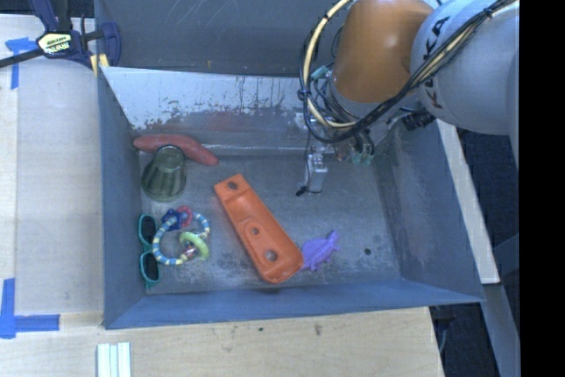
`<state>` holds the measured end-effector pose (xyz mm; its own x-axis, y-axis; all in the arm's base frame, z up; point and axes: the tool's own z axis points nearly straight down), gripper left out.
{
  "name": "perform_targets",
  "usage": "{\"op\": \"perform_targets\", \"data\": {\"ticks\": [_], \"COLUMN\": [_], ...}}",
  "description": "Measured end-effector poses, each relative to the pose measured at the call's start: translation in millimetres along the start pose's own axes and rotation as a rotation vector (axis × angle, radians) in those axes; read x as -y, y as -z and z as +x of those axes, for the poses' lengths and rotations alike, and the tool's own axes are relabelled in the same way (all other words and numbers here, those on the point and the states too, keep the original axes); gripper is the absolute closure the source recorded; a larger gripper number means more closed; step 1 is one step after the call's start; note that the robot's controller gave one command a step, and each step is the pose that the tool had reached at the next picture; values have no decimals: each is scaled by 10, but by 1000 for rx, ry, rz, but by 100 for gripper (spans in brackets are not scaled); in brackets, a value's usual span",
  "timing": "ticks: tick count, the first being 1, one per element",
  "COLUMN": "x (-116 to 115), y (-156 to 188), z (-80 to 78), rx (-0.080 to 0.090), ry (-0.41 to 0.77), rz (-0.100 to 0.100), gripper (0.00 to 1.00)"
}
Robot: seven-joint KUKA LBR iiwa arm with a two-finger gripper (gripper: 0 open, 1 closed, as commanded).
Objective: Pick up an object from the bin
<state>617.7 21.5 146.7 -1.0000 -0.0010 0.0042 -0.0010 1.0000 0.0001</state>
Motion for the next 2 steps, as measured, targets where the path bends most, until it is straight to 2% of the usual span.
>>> {"op": "perform_targets", "data": {"ticks": [1,2], "x": [0,-69], "y": [50,393], "z": [-13,28], "rx": [7,0], "ry": [0,59], "rz": [0,0], "gripper": [0,0]}}
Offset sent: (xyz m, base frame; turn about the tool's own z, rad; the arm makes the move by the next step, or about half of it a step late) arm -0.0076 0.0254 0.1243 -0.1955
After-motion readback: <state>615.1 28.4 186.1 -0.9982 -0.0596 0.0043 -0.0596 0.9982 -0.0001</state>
